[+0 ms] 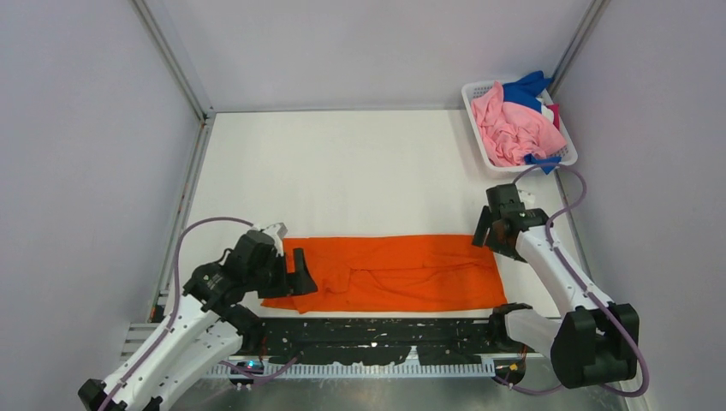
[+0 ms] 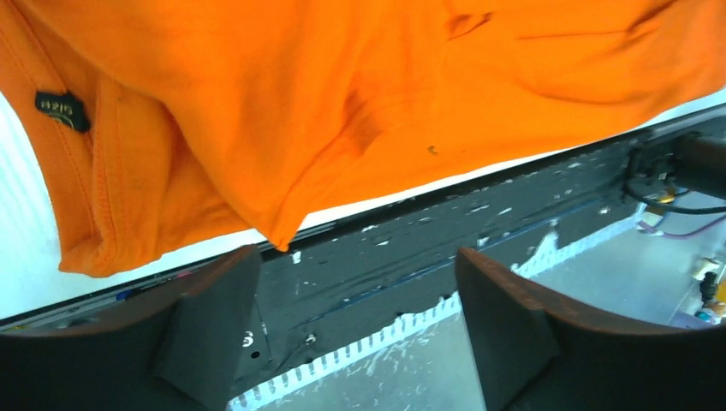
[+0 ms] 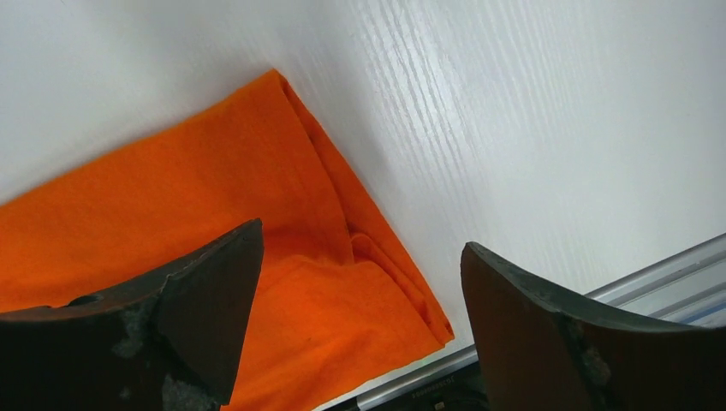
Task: Fold and stack the t-shirts
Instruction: Fold the other side of the tshirt into a rectangle, then rotate the tshirt 80 degrees
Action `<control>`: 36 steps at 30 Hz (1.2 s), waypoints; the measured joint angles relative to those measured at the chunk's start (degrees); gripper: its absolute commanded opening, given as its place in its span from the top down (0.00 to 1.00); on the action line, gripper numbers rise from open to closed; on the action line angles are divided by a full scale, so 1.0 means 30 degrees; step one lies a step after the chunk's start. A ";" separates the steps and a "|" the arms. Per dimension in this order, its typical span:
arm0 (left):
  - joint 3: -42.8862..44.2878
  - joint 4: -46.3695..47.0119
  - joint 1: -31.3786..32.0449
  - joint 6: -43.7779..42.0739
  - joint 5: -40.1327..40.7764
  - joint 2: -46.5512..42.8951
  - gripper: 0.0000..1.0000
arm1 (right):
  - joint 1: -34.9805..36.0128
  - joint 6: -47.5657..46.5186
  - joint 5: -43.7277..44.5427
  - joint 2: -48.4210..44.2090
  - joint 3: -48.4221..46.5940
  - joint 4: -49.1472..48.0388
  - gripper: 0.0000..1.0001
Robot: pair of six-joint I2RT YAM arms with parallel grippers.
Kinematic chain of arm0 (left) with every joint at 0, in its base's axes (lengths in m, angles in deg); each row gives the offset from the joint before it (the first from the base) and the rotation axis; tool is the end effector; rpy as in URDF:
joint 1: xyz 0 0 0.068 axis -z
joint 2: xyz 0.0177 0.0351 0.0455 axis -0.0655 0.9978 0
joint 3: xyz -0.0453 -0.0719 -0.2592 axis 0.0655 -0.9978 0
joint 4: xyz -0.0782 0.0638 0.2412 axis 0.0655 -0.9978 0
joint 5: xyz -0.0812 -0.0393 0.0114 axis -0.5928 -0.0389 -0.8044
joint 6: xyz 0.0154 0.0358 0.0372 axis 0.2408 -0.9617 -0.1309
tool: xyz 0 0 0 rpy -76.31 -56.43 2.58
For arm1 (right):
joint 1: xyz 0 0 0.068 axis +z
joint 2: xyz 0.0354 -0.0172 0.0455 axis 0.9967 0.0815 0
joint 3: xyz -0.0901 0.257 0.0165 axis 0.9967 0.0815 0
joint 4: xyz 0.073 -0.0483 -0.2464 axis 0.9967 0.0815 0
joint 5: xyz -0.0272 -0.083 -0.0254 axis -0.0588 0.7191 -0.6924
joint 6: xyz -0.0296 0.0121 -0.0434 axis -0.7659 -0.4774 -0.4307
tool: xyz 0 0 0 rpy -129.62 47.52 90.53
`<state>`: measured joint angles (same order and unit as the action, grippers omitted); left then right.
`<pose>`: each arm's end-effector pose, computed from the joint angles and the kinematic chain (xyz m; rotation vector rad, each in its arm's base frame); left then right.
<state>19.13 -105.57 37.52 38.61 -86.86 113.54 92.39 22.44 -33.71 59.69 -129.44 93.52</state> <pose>0.0871 -0.0654 0.2270 -0.1154 2.6959 -0.6763 0.1881 0.0113 0.2137 0.5504 2.6375 -0.3055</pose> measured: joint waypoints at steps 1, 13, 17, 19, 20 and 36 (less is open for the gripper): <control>0.0364 -0.0022 0.0000 -0.0007 0.0036 -0.0131 0.01 | 0.0000 -0.0015 0.0138 -0.0168 -0.0124 0.0058 0.03; 0.1326 0.4889 -0.0313 0.0510 0.0998 0.5887 0.00 | 0.0000 -0.1792 -0.6900 -0.1953 0.0007 -0.3847 0.05; 0.0838 0.7235 -0.1792 0.0954 0.0255 0.9457 0.00 | 0.0095 -0.1923 -1.0295 -0.0831 0.1166 -0.5763 0.05; 0.0503 0.8429 -0.2856 0.1326 -0.0393 1.1176 0.00 | 0.0211 -0.1916 -1.1344 -0.0233 0.1617 -0.6273 0.05; 0.0452 0.8743 -0.3417 0.1450 -0.0474 1.1650 0.00 | 0.0270 -0.1916 -1.1701 0.0044 0.1734 -0.6462 0.04; 1.6983 0.7162 -0.6543 0.3126 -0.2157 2.7394 0.00 | 0.0692 -0.2339 -1.2794 0.2076 0.1778 -0.7934 0.04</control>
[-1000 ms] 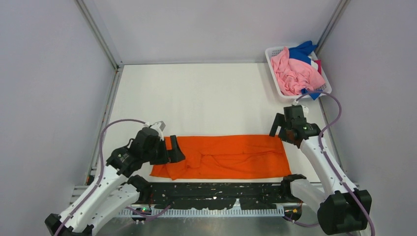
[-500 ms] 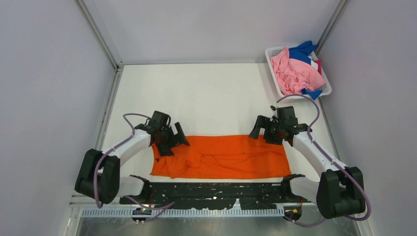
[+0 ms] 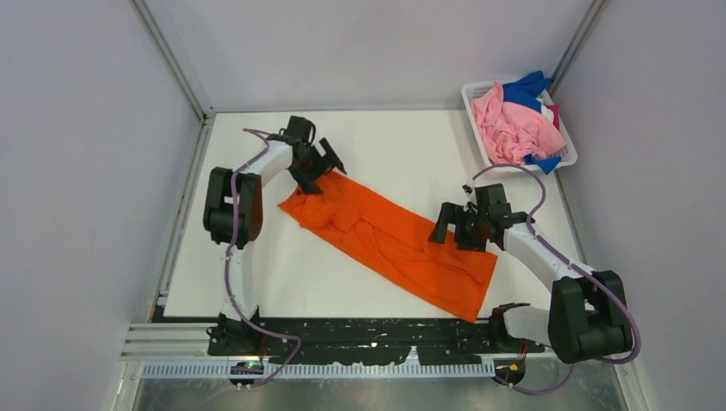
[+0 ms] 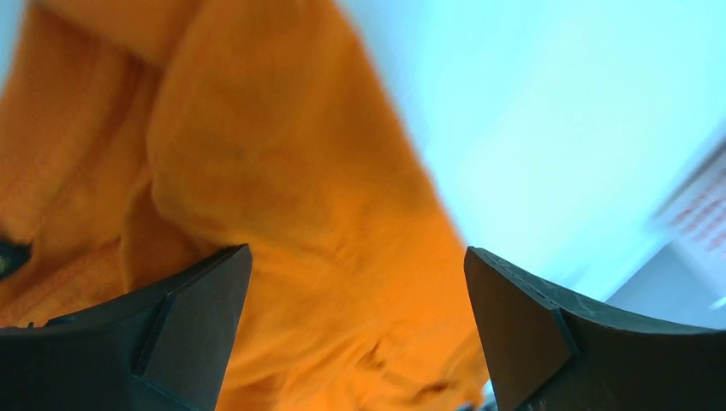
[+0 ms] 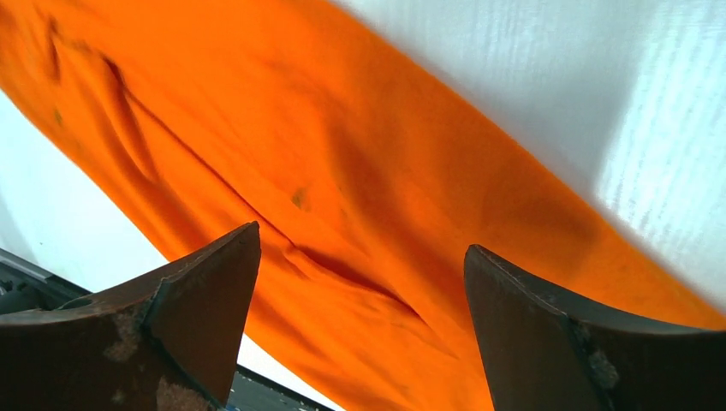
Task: Fold and stack the t-shirts
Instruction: Rotate the tshirt 80 degrees
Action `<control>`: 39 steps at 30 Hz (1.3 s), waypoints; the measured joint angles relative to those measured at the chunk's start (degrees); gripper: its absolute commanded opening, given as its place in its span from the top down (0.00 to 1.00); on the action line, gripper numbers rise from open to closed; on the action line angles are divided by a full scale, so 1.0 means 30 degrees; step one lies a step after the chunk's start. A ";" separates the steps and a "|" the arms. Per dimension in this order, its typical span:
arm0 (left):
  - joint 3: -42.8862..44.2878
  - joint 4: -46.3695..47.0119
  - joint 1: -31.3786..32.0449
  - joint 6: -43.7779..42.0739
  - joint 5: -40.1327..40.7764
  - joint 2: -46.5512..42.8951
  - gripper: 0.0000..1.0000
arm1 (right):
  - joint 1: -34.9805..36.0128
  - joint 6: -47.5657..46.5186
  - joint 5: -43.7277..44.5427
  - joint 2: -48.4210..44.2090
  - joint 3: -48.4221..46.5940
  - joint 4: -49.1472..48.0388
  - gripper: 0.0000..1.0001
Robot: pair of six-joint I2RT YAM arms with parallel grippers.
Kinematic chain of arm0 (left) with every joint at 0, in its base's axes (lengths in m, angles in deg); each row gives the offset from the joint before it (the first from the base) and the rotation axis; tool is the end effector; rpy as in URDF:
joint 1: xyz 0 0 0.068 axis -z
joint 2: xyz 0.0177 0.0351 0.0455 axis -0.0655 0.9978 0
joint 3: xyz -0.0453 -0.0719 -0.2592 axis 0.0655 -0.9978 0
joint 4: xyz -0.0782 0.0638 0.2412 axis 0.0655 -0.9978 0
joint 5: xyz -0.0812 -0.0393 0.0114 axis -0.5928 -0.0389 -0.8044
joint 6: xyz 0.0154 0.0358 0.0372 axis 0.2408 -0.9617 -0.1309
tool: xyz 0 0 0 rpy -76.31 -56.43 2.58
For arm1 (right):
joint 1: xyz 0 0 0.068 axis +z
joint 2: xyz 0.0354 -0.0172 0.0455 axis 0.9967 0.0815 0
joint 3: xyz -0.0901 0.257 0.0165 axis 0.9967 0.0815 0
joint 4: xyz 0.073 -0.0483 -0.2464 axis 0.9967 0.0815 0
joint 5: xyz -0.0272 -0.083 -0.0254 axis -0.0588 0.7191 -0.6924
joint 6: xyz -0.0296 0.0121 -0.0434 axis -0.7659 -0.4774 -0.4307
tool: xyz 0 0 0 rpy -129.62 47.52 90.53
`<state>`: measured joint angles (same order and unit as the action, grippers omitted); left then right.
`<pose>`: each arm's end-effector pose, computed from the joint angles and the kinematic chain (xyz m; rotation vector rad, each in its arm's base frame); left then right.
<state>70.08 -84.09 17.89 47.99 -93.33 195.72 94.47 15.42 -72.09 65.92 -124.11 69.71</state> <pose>0.4059 -0.1124 0.1700 -0.8240 2.7464 -0.6660 0.2184 0.0468 0.1858 0.1255 2.6127 0.6083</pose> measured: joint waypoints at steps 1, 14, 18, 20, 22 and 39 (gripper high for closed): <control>0.2011 -0.0051 -0.0022 0.0051 0.0219 0.1260 0.00 | 0.0204 -0.0073 0.0029 0.0255 0.0000 -0.0051 0.05; 1.8491 0.7096 0.0022 0.8262 -0.3432 1.3886 0.00 | 0.7919 -0.1326 -0.1698 0.6382 -0.3650 -0.0714 0.05; 2.0021 0.9391 0.0350 1.0214 -0.3009 1.5446 0.00 | 0.9777 -0.1435 -0.3147 0.8262 -0.5289 -0.1260 0.04; 2.0021 0.9930 0.0517 1.0754 -0.2397 1.5511 0.00 | 1.0681 -0.1545 -0.3665 0.9143 -0.6207 -0.1355 0.05; 2.0021 1.0098 0.0619 1.0914 -0.1668 1.5511 0.00 | 1.1606 -0.1617 -0.4065 0.9879 -0.7118 -0.1537 0.05; 1.9861 1.0091 0.0641 0.8750 -0.0350 1.4885 0.00 | 1.2976 -0.1282 0.0219 0.5625 -0.7257 -0.1457 0.05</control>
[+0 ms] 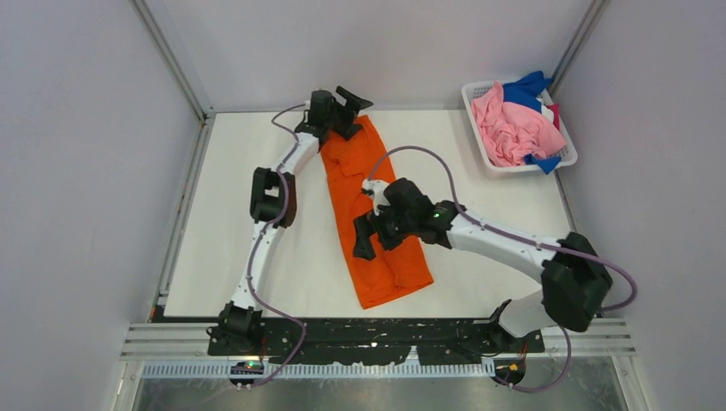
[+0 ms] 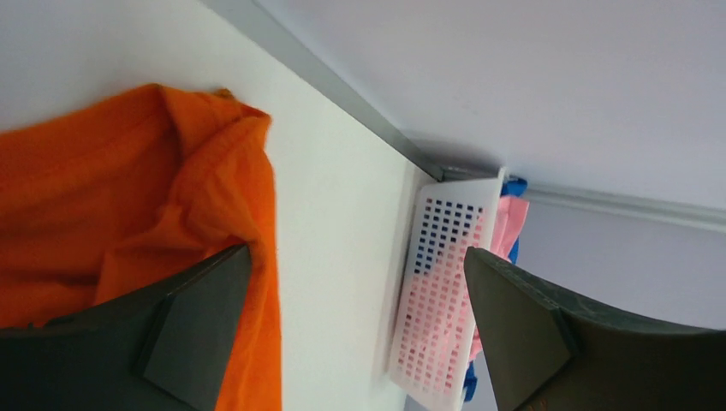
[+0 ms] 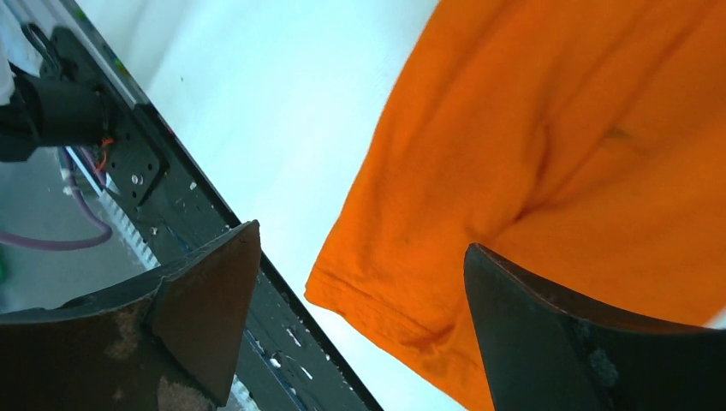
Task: Fold and stack the t-shirts
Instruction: Rotate the tshirt 80 degrees, then grab the bottom of the folded rectangular tshirt with both arms
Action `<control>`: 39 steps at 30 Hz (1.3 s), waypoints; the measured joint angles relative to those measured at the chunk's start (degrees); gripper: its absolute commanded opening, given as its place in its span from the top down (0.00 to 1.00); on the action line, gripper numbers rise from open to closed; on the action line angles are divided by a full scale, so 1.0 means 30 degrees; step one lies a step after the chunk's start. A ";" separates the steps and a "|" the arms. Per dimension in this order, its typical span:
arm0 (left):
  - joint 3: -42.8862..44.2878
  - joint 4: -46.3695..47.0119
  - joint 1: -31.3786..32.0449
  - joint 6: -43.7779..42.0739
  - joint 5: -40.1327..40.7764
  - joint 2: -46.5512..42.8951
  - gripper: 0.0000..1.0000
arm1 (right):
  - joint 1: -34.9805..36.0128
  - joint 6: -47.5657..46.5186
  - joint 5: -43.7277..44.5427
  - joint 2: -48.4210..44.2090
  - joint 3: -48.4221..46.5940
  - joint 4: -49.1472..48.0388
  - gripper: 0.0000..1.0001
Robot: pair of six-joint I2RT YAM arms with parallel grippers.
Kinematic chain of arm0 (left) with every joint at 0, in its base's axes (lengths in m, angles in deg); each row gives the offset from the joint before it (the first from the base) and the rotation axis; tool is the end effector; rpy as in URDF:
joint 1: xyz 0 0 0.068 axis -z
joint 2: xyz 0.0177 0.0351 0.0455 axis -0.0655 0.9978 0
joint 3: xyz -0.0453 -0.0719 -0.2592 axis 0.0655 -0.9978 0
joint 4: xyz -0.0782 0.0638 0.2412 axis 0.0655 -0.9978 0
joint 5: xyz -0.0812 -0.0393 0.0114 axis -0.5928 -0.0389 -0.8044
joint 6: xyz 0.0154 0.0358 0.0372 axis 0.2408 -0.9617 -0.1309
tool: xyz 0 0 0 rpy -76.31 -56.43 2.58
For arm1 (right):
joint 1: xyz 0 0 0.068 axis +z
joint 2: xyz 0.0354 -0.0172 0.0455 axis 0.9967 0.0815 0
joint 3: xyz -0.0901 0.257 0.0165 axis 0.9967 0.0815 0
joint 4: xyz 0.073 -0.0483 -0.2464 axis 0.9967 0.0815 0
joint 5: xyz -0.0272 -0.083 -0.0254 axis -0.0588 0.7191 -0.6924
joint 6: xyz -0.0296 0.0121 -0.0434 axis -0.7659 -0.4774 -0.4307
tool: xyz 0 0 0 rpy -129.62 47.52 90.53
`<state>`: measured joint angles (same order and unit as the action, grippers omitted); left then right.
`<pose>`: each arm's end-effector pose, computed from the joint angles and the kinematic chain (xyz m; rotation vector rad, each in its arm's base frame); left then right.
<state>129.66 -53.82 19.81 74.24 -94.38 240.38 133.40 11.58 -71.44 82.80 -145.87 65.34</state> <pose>0.5954 -0.1823 0.1433 -0.9095 1.9806 -1.3072 0.2050 0.2448 0.2329 -0.8487 2.4160 0.8609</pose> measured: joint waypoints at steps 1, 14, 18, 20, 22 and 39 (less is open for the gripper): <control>-0.0270 -0.0146 0.0000 -0.0597 -0.0182 -0.0495 0.00 | -0.0219 0.0211 0.0393 -0.0998 0.0430 -0.0233 0.04; -1.4214 -0.2463 0.1632 -0.9959 -0.2251 -2.0342 0.00 | -0.8233 0.3147 0.1231 -0.8699 0.7723 -0.1129 0.05; -2.2374 -0.2790 0.4430 -1.2058 -0.0459 -2.7562 0.00 | -0.8517 0.2965 0.1362 -0.9952 0.8546 0.0124 0.03; -2.5966 -0.3351 0.5588 -1.2473 0.0219 -2.9820 0.01 | -0.8597 0.2834 0.1428 -1.0382 0.8808 0.0634 0.01; -2.9281 -0.4328 0.6477 -1.2495 0.0896 -3.1124 0.03 | -0.8663 0.2754 0.1428 -1.0724 0.9165 0.1107 0.03; -3.6530 -0.5340 1.3398 -0.9712 0.3169 -3.1554 0.34 | -0.8699 0.2849 -0.0678 -1.0411 1.1570 0.1872 0.38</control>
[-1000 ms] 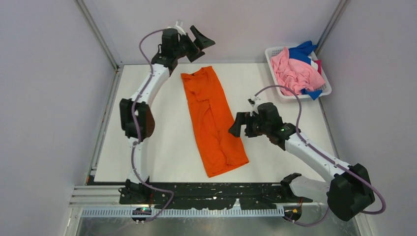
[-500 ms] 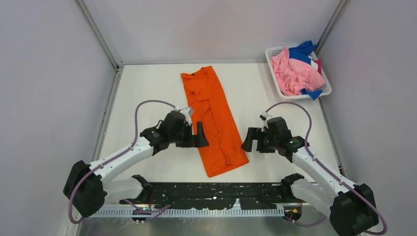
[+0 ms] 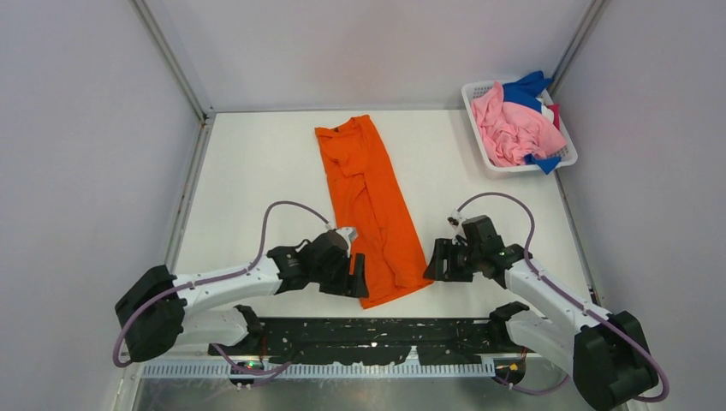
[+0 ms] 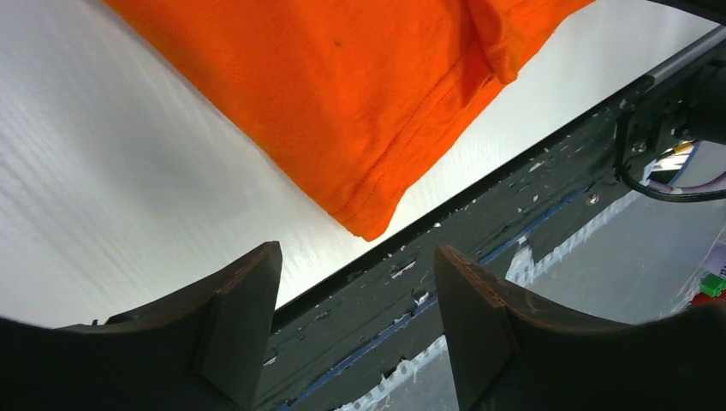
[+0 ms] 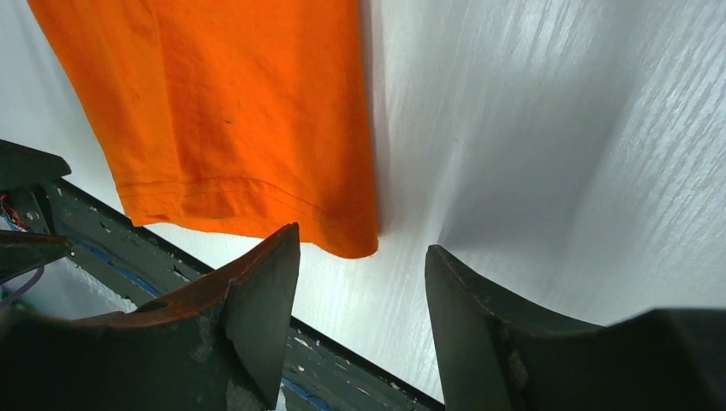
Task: Fold and stack the t-shirts
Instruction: Grab the bottom of the folded rectangular tshirt with both arms
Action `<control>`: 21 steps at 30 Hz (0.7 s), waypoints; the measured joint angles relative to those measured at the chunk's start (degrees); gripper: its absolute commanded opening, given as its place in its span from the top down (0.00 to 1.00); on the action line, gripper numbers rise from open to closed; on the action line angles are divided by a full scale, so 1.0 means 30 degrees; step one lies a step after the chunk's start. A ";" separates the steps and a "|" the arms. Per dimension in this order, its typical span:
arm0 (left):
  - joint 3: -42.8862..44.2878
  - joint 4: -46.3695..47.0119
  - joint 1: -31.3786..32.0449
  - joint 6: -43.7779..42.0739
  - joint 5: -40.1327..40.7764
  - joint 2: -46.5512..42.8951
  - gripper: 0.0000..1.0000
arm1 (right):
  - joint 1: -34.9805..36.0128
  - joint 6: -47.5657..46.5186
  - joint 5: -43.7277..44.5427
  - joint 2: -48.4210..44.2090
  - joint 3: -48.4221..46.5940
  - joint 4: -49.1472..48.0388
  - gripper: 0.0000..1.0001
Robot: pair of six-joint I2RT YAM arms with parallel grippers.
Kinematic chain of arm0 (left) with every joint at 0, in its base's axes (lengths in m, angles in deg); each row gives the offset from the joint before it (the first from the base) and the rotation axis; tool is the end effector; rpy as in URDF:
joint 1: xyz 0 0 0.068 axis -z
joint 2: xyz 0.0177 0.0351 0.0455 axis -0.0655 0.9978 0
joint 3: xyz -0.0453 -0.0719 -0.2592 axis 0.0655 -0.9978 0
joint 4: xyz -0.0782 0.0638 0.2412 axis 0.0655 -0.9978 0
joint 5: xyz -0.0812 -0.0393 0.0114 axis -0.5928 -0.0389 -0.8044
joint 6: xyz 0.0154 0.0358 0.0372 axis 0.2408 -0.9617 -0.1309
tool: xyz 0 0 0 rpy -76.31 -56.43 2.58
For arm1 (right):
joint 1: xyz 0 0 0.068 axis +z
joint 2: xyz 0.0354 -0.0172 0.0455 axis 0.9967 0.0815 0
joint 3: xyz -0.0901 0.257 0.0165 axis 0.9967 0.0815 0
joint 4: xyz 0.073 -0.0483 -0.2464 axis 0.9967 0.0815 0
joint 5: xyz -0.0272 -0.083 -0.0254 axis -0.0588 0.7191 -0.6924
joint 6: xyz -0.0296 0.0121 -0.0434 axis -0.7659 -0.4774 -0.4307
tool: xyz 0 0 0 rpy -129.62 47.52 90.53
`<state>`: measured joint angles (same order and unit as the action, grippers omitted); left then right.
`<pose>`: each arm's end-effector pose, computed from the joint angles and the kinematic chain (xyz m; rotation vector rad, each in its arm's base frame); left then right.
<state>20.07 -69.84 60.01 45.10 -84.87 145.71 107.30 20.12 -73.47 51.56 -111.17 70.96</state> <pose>0.1192 -0.1870 0.1892 0.2556 2.6982 -0.8486 0.1500 0.0738 0.1615 -0.0715 2.6651 0.7415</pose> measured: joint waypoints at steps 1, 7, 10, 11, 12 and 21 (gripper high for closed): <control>-0.0007 0.0095 0.0160 0.0277 0.0044 0.0423 0.35 | 0.0000 0.0000 -0.0051 -0.0007 0.0124 -0.0007 0.39; 0.0000 0.0386 0.1158 0.1501 0.0029 0.2798 0.49 | 0.0000 0.0058 -0.0335 -0.0007 0.0627 -0.0044 0.45; 0.0117 0.0510 0.1239 0.1953 -0.0102 0.3453 0.54 | 0.0000 0.0058 -0.0466 -0.0007 0.0765 -0.0240 0.47; 0.0197 0.0597 0.1268 0.2069 -0.0131 0.3665 0.56 | 0.0000 0.0058 -0.0539 -0.0007 0.0801 -0.0328 0.47; 0.0313 0.0612 0.1282 0.2244 -0.0189 0.3861 0.59 | 0.0000 0.0058 -0.0561 -0.0007 0.0823 -0.0364 0.47; 0.1413 0.0415 0.1625 0.2535 -0.0182 0.5625 1.00 | 0.0000 0.0058 -0.0903 0.0539 0.1013 -0.1239 0.59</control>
<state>24.31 -68.59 64.88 52.71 -85.41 162.59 107.30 20.30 -76.18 53.18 -108.13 67.24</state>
